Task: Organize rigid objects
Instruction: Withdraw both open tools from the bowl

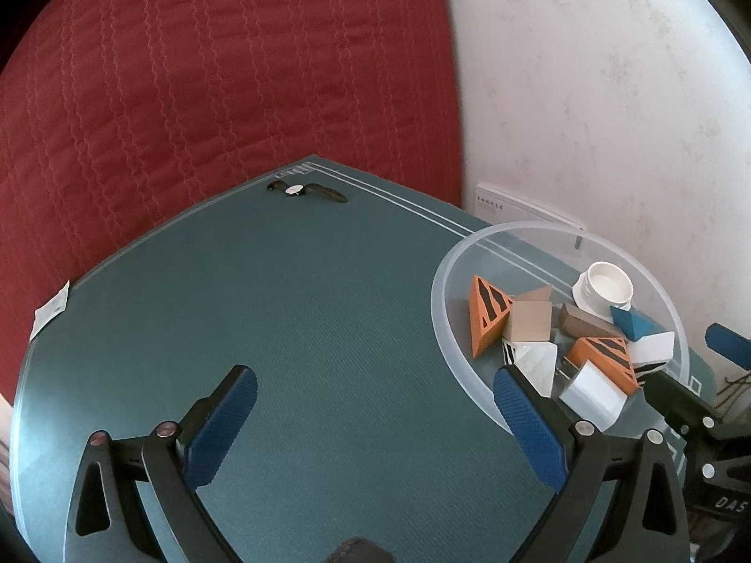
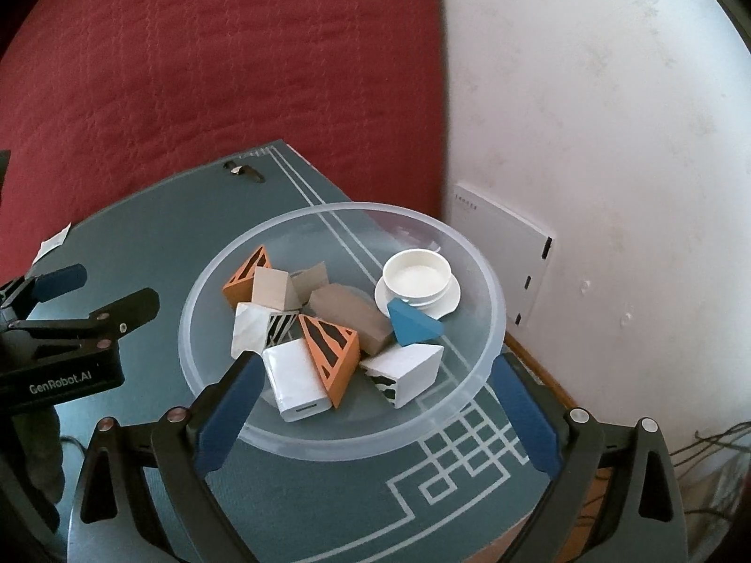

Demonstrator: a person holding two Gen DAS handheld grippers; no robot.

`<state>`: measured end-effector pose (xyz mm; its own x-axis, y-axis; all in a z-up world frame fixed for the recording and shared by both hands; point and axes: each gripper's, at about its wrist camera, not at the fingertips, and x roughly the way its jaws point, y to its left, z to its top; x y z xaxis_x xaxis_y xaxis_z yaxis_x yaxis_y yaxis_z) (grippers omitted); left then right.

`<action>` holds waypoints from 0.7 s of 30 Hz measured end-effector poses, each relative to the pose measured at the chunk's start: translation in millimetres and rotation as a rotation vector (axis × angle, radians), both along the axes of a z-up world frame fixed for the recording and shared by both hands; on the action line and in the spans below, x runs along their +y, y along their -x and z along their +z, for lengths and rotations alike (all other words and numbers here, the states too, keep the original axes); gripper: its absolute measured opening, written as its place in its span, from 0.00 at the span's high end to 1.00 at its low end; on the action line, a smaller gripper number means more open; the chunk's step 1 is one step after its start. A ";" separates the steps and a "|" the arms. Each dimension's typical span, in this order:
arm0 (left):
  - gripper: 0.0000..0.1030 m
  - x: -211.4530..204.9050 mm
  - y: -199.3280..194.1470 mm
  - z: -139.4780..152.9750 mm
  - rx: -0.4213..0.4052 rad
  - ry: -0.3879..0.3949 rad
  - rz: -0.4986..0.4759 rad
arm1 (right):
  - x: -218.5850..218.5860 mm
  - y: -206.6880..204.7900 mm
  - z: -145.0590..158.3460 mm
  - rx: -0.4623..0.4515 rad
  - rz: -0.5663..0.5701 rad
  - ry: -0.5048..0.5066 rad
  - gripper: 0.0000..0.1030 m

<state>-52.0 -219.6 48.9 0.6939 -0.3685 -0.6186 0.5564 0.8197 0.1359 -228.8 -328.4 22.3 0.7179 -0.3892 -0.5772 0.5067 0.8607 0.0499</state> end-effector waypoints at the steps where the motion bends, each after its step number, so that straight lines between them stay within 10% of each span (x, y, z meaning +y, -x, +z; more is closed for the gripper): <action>1: 0.01 -0.7 0.1 -0.4 0.000 -0.001 -0.002 | 0.3 -0.2 0.0 0.000 0.000 0.000 0.05; 21: 0.01 -6.3 5.8 -1.9 0.009 -0.003 -0.037 | 2.4 -1.2 -1.1 0.002 0.004 0.001 0.05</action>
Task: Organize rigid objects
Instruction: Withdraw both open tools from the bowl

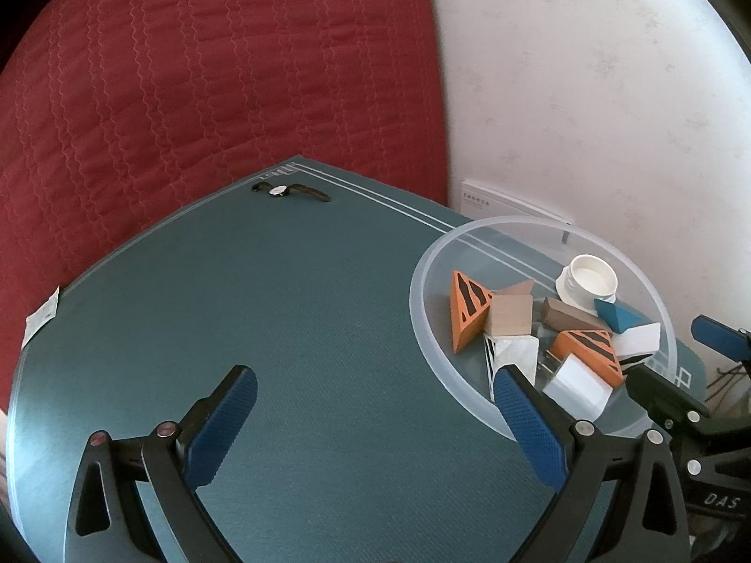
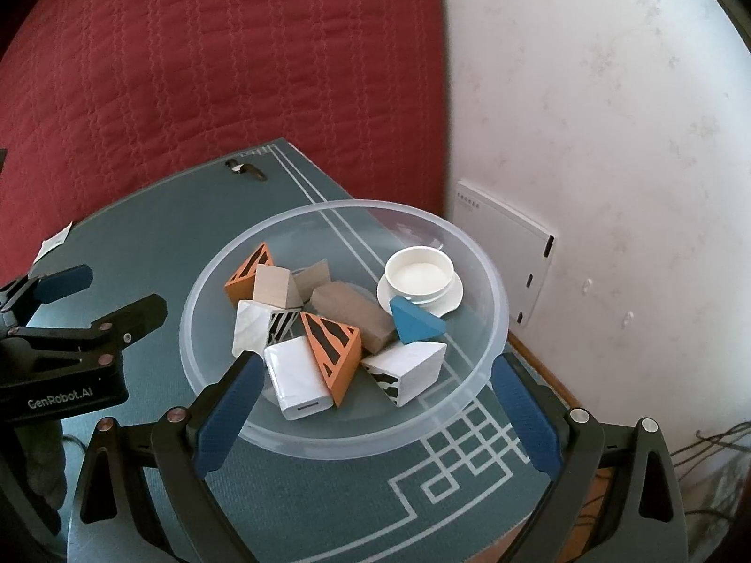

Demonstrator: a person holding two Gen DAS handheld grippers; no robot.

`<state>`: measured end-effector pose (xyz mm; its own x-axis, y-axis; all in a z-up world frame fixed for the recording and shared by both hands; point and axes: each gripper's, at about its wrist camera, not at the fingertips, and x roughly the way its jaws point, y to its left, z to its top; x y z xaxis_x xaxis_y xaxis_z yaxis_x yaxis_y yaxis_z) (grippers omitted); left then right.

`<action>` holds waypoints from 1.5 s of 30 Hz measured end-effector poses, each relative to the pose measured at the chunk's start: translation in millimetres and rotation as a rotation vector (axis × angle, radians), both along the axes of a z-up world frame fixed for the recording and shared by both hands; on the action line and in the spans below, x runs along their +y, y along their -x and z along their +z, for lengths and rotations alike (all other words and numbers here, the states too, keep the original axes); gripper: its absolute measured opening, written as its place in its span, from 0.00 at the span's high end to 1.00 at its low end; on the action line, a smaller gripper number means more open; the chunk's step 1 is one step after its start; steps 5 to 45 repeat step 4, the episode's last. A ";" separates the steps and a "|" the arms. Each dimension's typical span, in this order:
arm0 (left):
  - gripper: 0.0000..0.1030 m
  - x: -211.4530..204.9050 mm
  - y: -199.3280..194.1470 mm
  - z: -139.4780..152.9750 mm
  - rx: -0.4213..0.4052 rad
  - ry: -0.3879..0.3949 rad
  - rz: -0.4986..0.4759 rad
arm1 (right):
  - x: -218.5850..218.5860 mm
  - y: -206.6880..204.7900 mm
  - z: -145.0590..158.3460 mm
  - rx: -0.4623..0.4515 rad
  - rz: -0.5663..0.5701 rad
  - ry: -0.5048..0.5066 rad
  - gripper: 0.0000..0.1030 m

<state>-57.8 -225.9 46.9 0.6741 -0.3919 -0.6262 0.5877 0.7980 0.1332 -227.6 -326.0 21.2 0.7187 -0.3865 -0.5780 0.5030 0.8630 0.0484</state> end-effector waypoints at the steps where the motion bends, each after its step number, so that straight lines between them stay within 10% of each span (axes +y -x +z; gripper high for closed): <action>1: 0.01 0.1 0.3 0.1 0.000 0.000 0.000 | 0.4 -0.1 -0.2 0.000 0.001 0.000 0.05; 45: 0.01 -0.1 0.9 0.4 -0.003 -0.001 -0.002 | 0.8 0.0 -1.1 0.001 0.001 -0.002 0.05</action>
